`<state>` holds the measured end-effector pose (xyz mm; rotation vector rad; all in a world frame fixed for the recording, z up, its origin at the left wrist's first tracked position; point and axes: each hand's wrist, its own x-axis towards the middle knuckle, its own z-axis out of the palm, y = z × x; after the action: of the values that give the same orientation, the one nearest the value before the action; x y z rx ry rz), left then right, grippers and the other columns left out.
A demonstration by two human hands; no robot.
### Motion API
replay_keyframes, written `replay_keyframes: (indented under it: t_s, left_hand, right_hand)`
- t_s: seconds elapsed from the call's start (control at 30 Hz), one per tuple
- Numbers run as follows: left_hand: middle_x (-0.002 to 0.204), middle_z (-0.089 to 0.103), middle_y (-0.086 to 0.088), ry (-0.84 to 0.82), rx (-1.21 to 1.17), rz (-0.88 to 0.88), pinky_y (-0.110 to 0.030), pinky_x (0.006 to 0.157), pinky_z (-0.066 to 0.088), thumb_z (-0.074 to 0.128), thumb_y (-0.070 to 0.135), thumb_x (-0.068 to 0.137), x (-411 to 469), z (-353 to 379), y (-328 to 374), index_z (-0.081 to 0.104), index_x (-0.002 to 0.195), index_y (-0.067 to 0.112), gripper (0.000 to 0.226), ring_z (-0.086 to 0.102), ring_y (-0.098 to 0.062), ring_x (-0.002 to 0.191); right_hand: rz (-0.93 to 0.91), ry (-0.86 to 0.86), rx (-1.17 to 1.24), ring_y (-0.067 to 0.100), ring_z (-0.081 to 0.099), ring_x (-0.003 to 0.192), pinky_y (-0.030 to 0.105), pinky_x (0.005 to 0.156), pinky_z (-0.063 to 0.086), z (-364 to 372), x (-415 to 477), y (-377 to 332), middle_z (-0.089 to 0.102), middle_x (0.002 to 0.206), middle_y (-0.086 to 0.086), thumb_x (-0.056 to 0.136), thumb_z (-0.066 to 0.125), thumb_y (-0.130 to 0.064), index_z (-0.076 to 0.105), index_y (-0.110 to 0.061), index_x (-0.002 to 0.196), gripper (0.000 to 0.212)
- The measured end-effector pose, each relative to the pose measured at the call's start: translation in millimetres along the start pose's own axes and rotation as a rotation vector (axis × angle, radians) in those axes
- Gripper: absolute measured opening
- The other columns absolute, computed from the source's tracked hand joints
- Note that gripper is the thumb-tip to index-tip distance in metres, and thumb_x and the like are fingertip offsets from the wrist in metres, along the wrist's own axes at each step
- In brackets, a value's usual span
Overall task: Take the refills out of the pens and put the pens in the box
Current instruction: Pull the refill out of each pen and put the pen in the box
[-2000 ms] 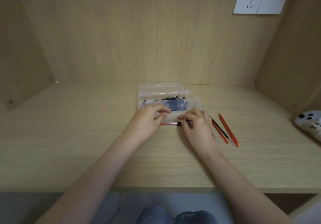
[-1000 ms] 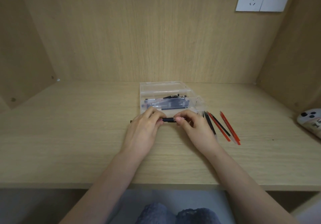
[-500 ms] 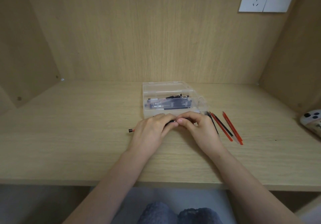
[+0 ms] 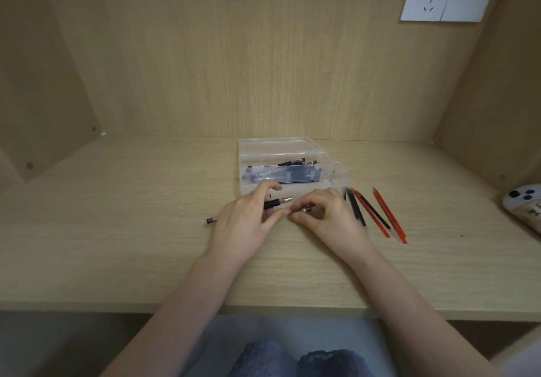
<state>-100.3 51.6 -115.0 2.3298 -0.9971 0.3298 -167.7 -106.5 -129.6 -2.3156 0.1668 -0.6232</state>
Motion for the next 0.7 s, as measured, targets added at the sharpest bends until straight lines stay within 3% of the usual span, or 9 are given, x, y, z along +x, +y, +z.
replay_keyframes:
  t_s: [0.1,0.23,0.4,0.6,0.7]
  left_hand:
    - [0.092,0.058,0.016,-0.021,-0.037,-0.006,-0.029,0.064,0.040,0.057,0.036,0.089,1.0,2.9,-3.9,0.042,0.111,0.029,0.028,0.061,-0.014,0.079]
    - [0.092,0.065,0.015,-0.017,-0.064,0.030,-0.030,0.065,0.042,0.058,0.030,0.089,1.7,5.6,-4.7,0.043,0.099,0.027,0.019,0.060,-0.011,0.079]
    - [0.092,0.064,0.013,-0.013,-0.098,0.083,-0.036,0.071,0.048,0.064,0.031,0.085,0.5,6.6,-5.7,0.049,0.094,0.027,0.018,0.061,-0.011,0.085]
    - [0.090,0.061,0.014,0.074,-0.140,0.170,-0.033,0.071,0.048,0.068,0.029,0.081,1.3,5.7,-6.4,0.060,0.089,0.025,0.013,0.057,-0.006,0.082]
    - [0.085,0.066,0.012,0.109,-0.150,0.167,-0.034,0.071,0.049,0.067,0.033,0.081,0.9,6.1,-7.1,0.067,0.088,0.023,0.012,0.059,-0.007,0.077]
  right_hand:
    - [-0.008,-0.010,-0.038,0.008,0.044,0.103,0.028,0.094,0.035,-0.1,0.8,-0.9,0.066,0.094,-0.011,0.077,0.075,-0.026,0.071,-0.027,0.092,0.016]
    - [-0.011,0.021,0.081,0.005,0.042,0.109,0.022,0.094,0.032,-2.9,-0.3,-1.6,0.063,0.102,-0.017,0.075,0.075,-0.035,0.070,-0.030,0.101,0.028]
    - [-0.026,0.024,0.124,0.007,0.044,0.100,0.027,0.090,0.032,-2.3,0.7,-1.1,0.067,0.087,-0.016,0.079,0.070,-0.035,0.073,-0.030,0.084,0.008]
    - [-0.009,0.045,0.138,0.011,0.047,0.099,0.026,0.091,0.034,-4.0,0.5,-2.2,0.066,0.084,-0.009,0.077,0.073,-0.028,0.072,-0.028,0.078,0.002]
    - [-0.026,0.068,0.166,0.011,0.049,0.096,0.020,0.087,0.032,-4.4,-0.7,-4.7,0.064,0.081,-0.010,0.075,0.076,-0.022,0.068,-0.033,0.074,0.013]
